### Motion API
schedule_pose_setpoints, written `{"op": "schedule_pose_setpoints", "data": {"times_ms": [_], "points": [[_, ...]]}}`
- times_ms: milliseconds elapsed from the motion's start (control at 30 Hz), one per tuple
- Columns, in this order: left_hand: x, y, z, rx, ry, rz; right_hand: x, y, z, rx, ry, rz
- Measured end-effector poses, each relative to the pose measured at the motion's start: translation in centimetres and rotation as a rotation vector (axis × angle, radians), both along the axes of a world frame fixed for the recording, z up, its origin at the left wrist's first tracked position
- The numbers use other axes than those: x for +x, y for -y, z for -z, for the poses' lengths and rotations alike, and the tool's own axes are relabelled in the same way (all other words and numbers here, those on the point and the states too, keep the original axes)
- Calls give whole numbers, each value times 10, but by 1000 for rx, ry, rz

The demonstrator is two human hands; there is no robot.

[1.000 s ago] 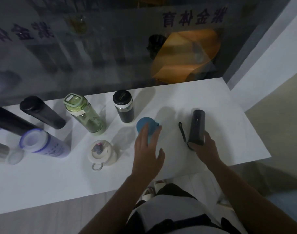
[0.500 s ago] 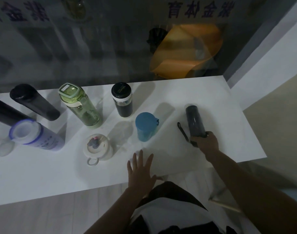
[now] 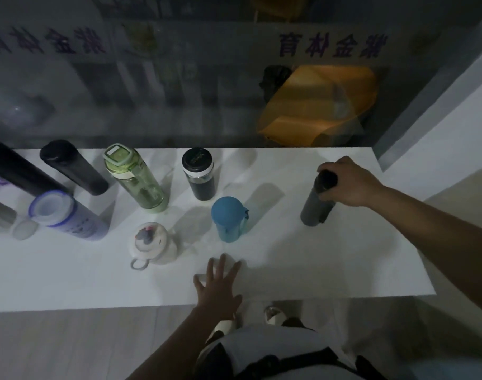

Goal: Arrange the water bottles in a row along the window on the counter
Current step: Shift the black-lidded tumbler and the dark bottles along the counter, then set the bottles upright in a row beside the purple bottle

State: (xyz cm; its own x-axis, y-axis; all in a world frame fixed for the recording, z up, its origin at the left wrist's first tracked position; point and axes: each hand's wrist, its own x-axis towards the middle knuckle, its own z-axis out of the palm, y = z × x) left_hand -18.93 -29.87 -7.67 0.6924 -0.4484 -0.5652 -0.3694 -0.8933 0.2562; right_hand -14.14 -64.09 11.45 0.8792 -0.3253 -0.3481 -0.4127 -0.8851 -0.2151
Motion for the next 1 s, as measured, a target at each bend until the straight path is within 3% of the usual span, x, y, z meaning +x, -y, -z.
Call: {"op": "schedule_pose_setpoints", "data": {"times_ms": [267, 567, 833, 1000], "points": [[-17, 19, -5, 43, -23, -144, -7, 7, 12, -29, -26, -270], [-22, 34, -16, 42, -54, -253, -18, 24, 12, 51, -18, -367], [-17, 28, -52, -128, -231, -503, -9, 12, -19, 179, 88, -431], [-27, 11, -112, -253, -154, -622, -11, -40, -39, 310, 144, -386]]}}
